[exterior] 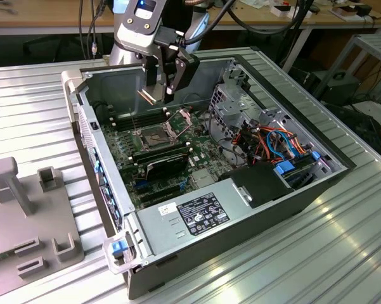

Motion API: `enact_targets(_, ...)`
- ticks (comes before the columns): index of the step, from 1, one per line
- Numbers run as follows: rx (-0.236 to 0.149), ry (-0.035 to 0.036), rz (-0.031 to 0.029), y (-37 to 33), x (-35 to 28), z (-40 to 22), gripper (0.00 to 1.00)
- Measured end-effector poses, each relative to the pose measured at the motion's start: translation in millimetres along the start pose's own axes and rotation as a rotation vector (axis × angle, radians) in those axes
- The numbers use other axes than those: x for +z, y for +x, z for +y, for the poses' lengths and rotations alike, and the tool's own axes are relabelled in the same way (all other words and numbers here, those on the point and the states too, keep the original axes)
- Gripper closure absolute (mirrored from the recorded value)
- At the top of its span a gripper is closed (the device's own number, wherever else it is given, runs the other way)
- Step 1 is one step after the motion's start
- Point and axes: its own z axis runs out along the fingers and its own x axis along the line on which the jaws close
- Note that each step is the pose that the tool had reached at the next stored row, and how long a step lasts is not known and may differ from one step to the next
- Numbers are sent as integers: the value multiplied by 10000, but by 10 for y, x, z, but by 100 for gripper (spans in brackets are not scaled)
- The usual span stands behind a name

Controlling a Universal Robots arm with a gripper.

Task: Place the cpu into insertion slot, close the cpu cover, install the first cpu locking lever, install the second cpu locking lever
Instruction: 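Place the cpu into insertion slot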

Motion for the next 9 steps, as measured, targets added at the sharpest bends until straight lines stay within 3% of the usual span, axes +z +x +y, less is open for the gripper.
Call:
enact_targets(3, 36, -1, 0, -1, 2, 5, 45)
enact_targets(5, 1052, 25, -47, 1, 24, 11, 45)
enact_targets(9, 1251, 30, -57, 3, 58, 17, 45)
